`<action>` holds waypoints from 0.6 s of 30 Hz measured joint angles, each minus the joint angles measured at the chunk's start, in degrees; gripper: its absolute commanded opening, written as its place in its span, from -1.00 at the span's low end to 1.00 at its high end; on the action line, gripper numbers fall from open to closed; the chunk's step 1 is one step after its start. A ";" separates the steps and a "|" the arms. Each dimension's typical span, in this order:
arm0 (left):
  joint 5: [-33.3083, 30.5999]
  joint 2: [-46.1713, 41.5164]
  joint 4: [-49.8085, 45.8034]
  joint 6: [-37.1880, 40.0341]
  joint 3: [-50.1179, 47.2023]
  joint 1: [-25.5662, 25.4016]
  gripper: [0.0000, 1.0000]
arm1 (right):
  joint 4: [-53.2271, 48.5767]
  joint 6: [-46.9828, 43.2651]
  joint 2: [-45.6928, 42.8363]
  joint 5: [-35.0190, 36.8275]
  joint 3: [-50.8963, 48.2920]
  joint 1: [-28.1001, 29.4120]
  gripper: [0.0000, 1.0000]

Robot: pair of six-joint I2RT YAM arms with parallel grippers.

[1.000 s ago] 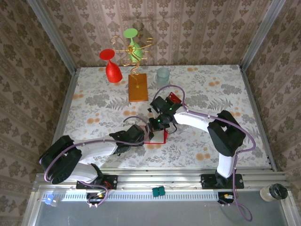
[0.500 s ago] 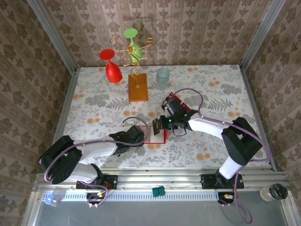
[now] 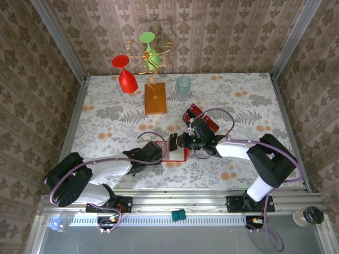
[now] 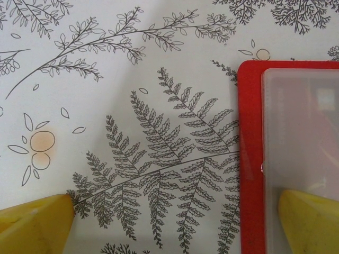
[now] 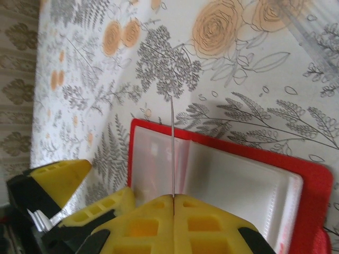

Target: Put the credit cards into the card holder

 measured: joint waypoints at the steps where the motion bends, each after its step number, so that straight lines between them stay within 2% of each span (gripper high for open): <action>1: 0.00 0.00 0.04 0.00 0.00 0.00 1.00 | 1.16 0.50 0.02 0.00 -0.42 0.07 -1.00; 18: -0.02 -0.11 0.48 -0.04 -0.31 0.00 1.00 | 9.20 2.86 0.59 2.19 -3.56 1.05 -1.00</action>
